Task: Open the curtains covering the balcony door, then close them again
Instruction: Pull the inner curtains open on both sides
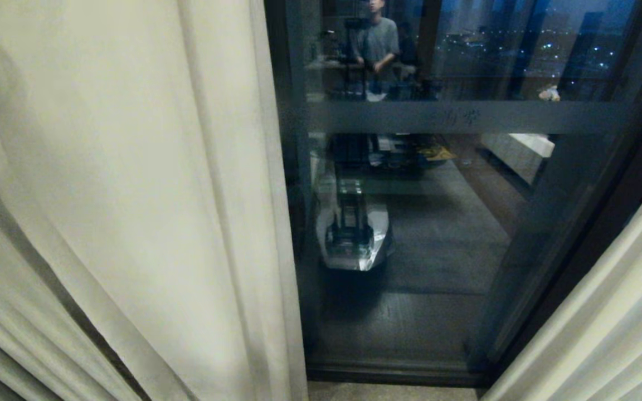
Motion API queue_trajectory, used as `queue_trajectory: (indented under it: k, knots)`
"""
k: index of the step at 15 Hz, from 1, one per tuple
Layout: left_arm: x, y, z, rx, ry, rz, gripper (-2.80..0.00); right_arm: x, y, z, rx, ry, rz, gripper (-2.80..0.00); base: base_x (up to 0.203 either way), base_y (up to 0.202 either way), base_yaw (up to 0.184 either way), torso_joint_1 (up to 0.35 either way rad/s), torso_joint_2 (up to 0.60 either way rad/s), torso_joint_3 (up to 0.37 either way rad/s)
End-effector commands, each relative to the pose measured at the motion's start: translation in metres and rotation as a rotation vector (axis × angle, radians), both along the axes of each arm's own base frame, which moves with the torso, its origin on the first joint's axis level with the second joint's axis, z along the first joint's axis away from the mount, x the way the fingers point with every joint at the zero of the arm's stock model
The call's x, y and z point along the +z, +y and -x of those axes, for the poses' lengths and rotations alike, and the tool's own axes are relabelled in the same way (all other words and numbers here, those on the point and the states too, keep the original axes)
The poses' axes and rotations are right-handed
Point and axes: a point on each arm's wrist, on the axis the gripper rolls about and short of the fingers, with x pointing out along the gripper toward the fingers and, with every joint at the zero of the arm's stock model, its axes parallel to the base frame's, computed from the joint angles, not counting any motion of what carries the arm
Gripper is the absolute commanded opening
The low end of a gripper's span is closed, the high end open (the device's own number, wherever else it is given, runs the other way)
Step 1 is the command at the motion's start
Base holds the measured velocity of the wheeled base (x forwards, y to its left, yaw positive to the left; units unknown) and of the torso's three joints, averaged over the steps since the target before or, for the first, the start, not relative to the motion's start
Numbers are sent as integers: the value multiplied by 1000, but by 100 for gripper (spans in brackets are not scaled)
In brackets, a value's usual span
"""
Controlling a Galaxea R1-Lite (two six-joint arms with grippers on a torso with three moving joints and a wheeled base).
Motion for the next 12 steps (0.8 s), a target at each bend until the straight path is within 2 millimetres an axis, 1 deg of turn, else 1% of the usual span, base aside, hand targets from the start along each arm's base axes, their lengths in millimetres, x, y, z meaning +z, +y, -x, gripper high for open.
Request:
queue_trajectory:
  k: [1,4,7,10,12]
  knots:
    - [-22,21,-14,29,41,38,-280,0,0,0,0,0,0,-280,0,0,0,0,0,0]
    - [-39,46,-18,54,63,68,-280,0,0,0,0,-1,0,-280,0,0,0,0,0,0]
    - [-53,68,-17,78,86,92,-280,0,0,0,0,0,0,-280,0,0,0,0,0,0]
    - [-64,85,-15,110,103,108,-280,0,0,0,0,0,0,-280,0,0,0,0,0,0]
    - [-68,92,-14,127,111,115,-280,0,0,0,0,0,0,-280,0,0,0,0,0,0]
